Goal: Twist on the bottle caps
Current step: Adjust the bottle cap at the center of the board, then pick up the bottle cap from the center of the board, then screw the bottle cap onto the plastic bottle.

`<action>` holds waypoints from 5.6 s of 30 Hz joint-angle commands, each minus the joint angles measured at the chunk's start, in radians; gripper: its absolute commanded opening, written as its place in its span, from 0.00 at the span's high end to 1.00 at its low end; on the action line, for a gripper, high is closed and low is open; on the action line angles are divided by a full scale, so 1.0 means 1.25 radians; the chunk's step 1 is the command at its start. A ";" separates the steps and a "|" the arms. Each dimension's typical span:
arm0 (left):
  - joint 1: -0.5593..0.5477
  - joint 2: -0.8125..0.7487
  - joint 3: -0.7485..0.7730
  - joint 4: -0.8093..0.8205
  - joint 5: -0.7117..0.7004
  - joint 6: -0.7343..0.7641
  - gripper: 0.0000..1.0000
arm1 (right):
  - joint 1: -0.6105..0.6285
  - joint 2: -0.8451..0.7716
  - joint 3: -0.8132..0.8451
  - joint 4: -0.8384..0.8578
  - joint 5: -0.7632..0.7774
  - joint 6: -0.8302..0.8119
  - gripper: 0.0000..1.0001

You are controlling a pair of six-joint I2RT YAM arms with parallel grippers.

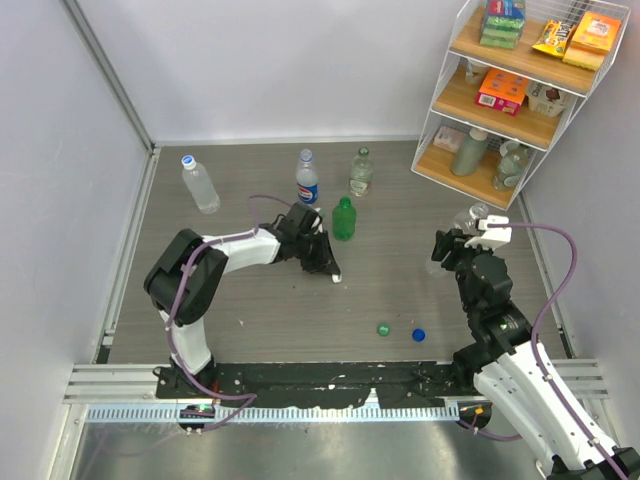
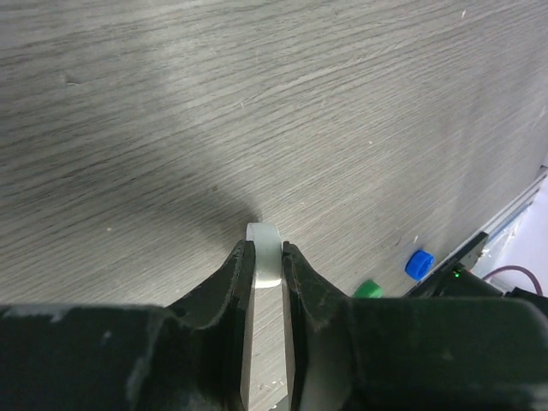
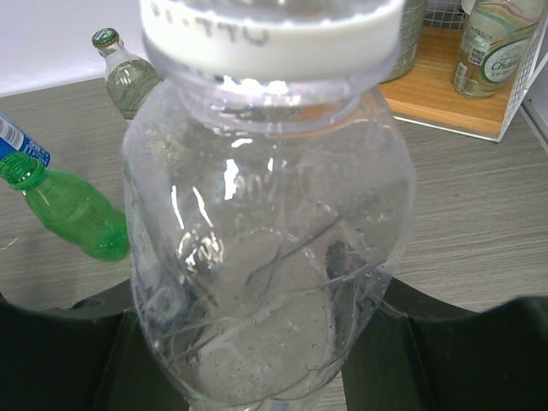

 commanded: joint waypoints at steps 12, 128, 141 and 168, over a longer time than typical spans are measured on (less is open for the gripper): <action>0.013 -0.051 -0.047 -0.078 -0.131 0.102 0.56 | -0.002 -0.004 0.041 0.019 -0.011 -0.012 0.99; -0.009 -0.468 0.213 -0.277 0.153 0.292 0.75 | 0.314 0.469 0.367 -0.353 -0.646 -0.658 0.99; -0.009 -0.526 0.154 -0.245 0.224 0.253 0.73 | 0.327 0.483 0.420 -0.403 -0.609 -0.686 0.99; -0.029 -0.470 0.127 -0.332 0.090 0.282 0.75 | 0.327 0.509 0.489 -0.345 -0.551 -0.582 0.99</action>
